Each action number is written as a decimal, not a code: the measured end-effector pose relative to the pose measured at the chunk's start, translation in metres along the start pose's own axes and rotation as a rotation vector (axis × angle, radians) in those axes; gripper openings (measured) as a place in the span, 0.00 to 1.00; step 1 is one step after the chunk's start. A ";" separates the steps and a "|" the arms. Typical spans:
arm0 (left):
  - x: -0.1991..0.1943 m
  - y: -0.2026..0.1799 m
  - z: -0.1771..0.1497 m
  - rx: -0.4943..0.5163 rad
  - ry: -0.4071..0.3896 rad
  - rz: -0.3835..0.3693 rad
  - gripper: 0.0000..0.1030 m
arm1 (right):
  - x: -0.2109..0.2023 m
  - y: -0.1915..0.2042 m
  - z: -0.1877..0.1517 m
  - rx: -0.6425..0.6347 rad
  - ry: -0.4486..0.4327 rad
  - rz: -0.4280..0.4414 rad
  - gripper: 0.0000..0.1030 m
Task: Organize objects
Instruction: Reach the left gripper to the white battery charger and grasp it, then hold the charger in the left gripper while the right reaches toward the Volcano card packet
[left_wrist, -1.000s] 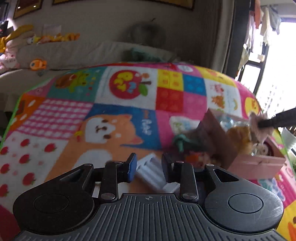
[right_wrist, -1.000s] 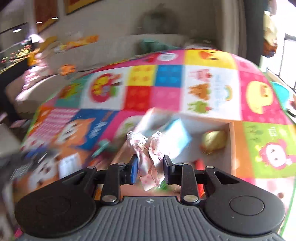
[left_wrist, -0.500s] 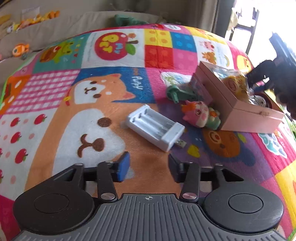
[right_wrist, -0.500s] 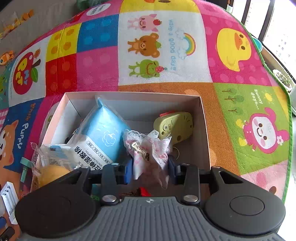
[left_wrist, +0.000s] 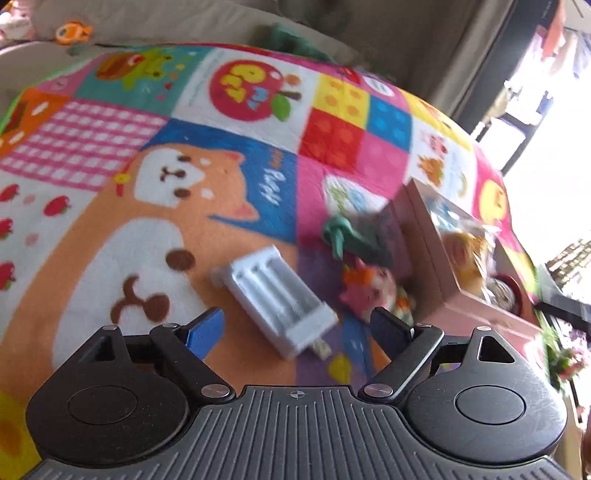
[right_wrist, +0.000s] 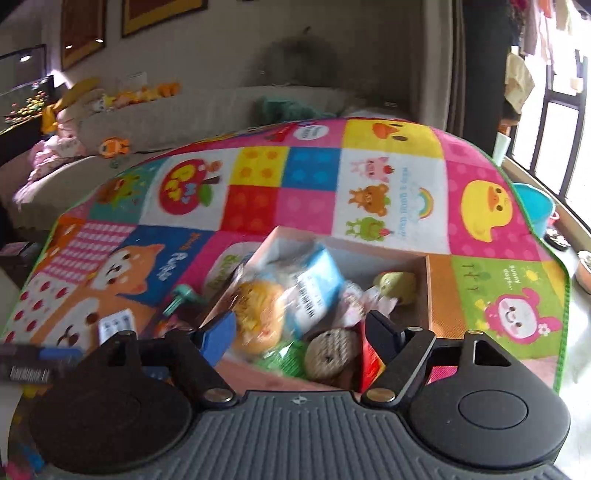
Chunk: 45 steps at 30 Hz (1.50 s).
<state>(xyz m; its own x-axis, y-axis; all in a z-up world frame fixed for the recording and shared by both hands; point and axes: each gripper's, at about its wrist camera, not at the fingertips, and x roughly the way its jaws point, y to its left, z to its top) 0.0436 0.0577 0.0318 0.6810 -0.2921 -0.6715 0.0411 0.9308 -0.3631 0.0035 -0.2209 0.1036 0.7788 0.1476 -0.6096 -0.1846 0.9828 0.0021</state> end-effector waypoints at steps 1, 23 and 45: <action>0.006 -0.003 0.004 -0.007 0.009 0.016 0.88 | -0.001 0.012 -0.014 -0.028 0.006 0.015 0.77; 0.006 -0.008 -0.021 0.324 0.013 0.112 0.51 | 0.018 0.059 -0.108 -0.133 0.066 0.020 1.00; -0.004 0.013 -0.038 0.306 -0.117 0.146 0.53 | 0.028 0.052 -0.104 -0.051 0.132 0.062 1.00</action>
<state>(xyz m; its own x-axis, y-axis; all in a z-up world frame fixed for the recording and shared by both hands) 0.0135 0.0623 0.0047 0.7745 -0.1407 -0.6167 0.1423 0.9887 -0.0468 -0.0465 -0.1771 0.0037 0.6804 0.1883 -0.7082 -0.2622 0.9650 0.0046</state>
